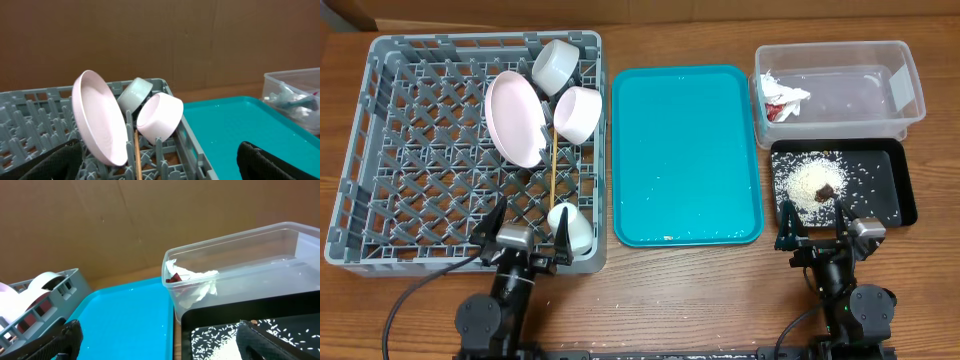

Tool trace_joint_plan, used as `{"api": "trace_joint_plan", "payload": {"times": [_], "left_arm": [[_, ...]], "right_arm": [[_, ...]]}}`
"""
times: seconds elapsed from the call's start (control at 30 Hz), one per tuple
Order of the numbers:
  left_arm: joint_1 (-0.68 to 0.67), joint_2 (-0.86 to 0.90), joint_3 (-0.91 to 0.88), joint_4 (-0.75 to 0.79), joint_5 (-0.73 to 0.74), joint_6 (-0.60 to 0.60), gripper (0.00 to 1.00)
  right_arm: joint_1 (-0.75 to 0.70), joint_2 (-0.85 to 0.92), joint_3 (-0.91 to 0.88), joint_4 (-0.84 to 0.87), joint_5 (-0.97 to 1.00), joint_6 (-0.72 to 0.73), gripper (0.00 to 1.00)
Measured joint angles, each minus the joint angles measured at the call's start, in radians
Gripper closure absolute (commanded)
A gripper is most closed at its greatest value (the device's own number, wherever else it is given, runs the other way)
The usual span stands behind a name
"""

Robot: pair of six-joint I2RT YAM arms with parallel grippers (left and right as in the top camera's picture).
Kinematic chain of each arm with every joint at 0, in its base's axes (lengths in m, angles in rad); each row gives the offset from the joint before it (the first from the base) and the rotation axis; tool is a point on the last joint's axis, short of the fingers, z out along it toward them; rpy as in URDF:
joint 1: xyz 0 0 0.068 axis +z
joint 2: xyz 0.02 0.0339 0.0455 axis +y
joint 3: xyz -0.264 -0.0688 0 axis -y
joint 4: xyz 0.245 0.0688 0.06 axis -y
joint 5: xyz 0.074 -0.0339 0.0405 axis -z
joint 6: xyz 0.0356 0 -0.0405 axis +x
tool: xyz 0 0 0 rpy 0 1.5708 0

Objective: Sort waste into correct bins and load items into the dishwasher

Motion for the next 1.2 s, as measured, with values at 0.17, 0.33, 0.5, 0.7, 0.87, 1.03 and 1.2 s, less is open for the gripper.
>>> {"api": "trace_joint_plan", "payload": {"times": [0.17,0.33,0.5,0.7,0.87,1.03,1.2], "left_arm": [[0.005,-0.057,-0.067,0.002,-0.005,0.025,0.0],[0.005,-0.058,-0.112,-0.006,-0.004,0.047,0.0],[0.005,-0.058,-0.124,-0.013,-0.004,0.047,0.0],[0.005,-0.058,-0.124,-0.013,-0.004,0.048,0.0],[0.005,-0.058,-0.124,-0.013,-0.004,0.047,0.0],[0.005,-0.058,-0.124,-0.013,-0.004,0.047,0.0],[0.005,-0.058,-0.124,-0.013,-0.004,0.047,0.0]], "right_arm": [[0.0,0.0,0.0,-0.001,0.0,0.0,0.0],[0.0,0.0,0.0,0.0,0.0,0.0,0.0],[0.0,0.0,0.0,0.0,0.0,0.0,0.0],[0.0,0.0,0.0,0.0,0.0,0.0,0.0],[0.0,0.0,0.0,0.0,0.001,0.0,0.0],[0.0,0.0,0.0,0.0,0.0,0.0,0.0],[0.0,0.0,0.0,0.0,0.0,0.0,0.0]]}}
